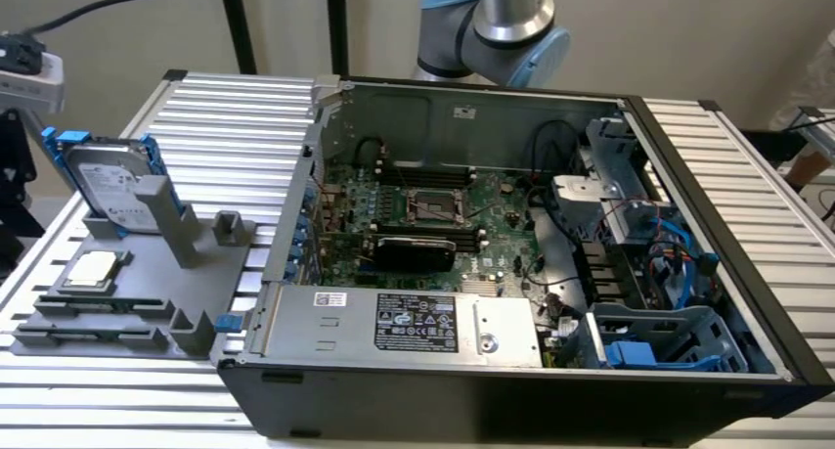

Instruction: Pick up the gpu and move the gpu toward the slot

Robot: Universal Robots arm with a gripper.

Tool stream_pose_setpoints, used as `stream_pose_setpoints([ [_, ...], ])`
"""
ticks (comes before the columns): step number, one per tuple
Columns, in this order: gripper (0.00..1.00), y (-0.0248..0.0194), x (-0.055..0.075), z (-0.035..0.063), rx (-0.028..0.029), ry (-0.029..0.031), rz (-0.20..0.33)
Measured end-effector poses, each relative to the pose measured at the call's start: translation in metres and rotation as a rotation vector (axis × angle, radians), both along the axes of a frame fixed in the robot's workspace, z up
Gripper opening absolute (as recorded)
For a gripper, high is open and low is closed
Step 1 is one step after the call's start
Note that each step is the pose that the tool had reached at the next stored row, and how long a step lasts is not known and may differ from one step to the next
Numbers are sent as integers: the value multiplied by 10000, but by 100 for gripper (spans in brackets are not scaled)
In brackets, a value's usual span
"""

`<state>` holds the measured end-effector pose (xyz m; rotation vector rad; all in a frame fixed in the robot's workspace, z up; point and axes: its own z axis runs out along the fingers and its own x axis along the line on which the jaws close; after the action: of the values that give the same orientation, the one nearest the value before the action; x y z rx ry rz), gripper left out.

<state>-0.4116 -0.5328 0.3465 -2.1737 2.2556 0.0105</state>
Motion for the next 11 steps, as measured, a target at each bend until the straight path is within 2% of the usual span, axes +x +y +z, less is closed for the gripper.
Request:
stream_pose_setpoints([
  [11,42,5,15,-201,0,0,0],
])
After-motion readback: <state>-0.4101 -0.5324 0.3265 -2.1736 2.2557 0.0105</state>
